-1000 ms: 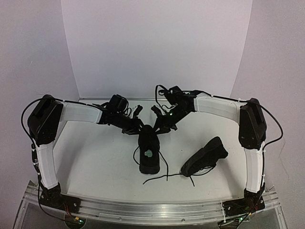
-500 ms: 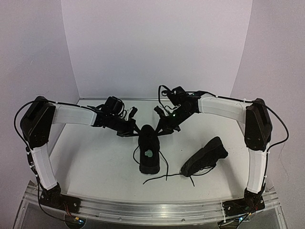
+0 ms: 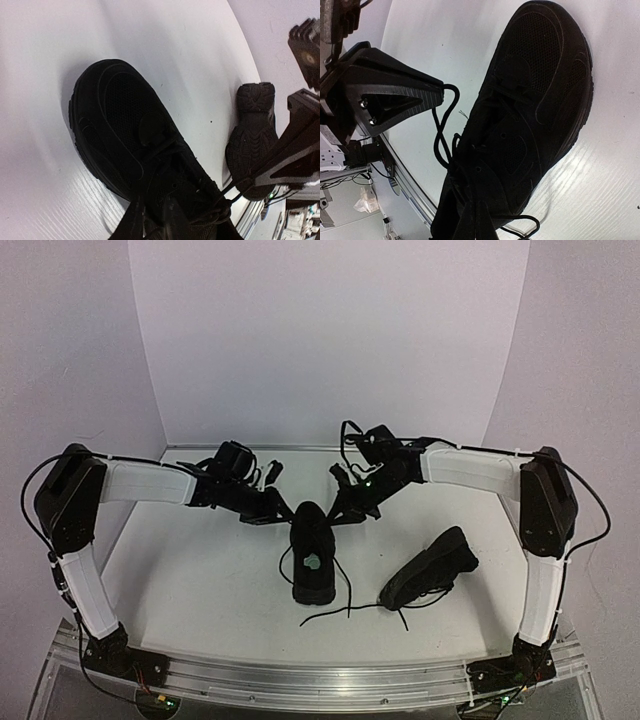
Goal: Tie the shoes
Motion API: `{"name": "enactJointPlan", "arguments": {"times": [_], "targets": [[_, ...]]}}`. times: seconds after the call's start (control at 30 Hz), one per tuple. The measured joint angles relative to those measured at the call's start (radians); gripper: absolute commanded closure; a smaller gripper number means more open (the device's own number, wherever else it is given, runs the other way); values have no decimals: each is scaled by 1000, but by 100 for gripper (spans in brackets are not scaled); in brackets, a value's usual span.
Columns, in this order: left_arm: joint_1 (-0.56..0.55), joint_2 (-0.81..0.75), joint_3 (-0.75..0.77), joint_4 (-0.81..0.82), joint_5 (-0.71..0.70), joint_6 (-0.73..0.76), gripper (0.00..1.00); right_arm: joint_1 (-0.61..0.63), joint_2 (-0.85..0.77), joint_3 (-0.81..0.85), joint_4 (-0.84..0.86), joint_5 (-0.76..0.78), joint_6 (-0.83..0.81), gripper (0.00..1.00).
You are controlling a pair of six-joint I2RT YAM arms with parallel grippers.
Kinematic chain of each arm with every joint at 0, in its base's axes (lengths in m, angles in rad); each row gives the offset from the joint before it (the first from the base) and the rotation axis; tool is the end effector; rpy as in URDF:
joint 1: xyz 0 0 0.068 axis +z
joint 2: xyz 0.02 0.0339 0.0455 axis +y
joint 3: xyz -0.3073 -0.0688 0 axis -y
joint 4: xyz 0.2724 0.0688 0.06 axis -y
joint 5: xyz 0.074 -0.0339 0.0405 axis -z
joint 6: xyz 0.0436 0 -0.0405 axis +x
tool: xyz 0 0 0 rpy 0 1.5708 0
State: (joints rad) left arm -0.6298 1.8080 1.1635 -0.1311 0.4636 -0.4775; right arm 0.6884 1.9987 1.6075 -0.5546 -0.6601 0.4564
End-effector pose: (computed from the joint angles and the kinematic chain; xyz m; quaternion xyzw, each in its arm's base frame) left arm 0.3333 -0.2671 0.2174 0.1570 0.8880 -0.3783 0.2092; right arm 0.3581 0.3292 0.2568 -0.2032 0.8826 0.4168 0.0774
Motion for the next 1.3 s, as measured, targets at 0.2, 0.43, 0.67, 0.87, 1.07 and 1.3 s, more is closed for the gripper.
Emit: {"name": "enactJointPlan", "arguments": {"times": [0.2,0.43,0.67,0.87,1.07,1.3], "targets": [[2,-118,-48,3,-33,143,53,0,0,0,24,-30,9,100],[-34,-317,-85,18,-57,525,53,0,0,0,30,-44,12,100],[-176,-325,-83,-78,-89,941,64,0,0,1,31,-50,16,100],[-231,-247,-56,-162,-151,1161,71,0,0,0,31,-58,21,100],[-260,-186,-16,-202,-213,1301,75,0,0,0,31,-63,25,100],[-269,-136,29,-202,-266,1379,80,0,0,1,31,-67,29,100]]}}
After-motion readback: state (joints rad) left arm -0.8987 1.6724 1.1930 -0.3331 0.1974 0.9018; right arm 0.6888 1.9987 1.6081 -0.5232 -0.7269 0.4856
